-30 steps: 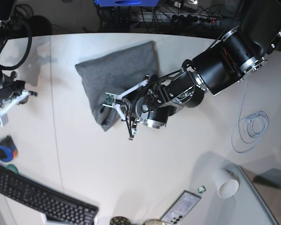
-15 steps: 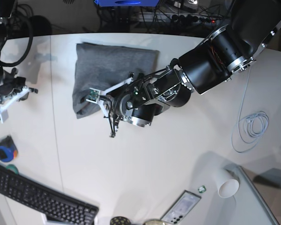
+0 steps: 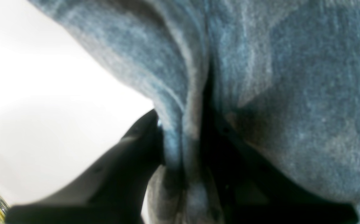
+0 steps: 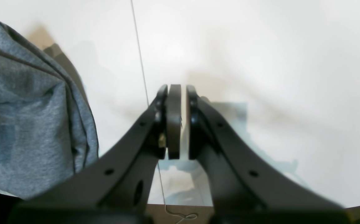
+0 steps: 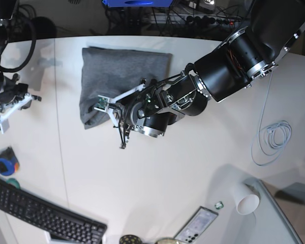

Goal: Layout the t-shirt on the table in an organized manner, then fold the t-shirt properly
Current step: 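Drag and rotate the folded shirt with the left gripper to square it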

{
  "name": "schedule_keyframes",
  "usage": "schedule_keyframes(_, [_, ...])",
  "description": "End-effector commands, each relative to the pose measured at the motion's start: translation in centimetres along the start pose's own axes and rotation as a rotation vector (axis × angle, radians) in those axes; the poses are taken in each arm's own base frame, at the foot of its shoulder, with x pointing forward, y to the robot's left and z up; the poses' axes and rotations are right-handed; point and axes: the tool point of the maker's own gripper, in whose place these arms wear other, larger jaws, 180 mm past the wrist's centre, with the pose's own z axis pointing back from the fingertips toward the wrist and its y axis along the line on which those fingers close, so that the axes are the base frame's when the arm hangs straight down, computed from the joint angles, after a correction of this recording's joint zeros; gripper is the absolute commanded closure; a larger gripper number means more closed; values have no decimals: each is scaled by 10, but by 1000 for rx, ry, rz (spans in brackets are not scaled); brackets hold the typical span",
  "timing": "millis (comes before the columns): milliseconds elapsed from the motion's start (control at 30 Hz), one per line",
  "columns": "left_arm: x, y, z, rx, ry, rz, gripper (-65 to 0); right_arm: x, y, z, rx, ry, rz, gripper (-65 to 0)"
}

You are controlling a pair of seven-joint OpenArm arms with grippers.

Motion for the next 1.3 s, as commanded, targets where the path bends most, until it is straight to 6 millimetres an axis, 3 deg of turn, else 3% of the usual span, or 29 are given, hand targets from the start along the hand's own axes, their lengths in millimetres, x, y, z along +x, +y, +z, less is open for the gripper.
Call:
schedule_keyframes(0, [8, 20, 7, 43, -17, -14, 0, 16, -2, 5, -3, -46, 13, -27])
schedule_keyframes(367, [9, 25, 9, 53, -18, -20, -7, 2, -9, -4, -7, 2, -17, -27])
schedule_keyframes(700, [5, 43, 17, 83, 2, -30, -352, 3, -9, -4, -6, 1, -15, -27])
schedule_keyframes(833, [3, 58, 25, 118, 40, -49, -443, 3, -8, -5, -5, 1, -13, -27])
schedule_keyframes(1033, [26, 74, 45, 185, -12, -97, -451, 8, -6, -5, -2, -9, -11, -27])
schedule_keyframes(1267, [35, 89, 73, 280, 46, -134, -446, 8, -2, -4, 8, -8, -2, -27])
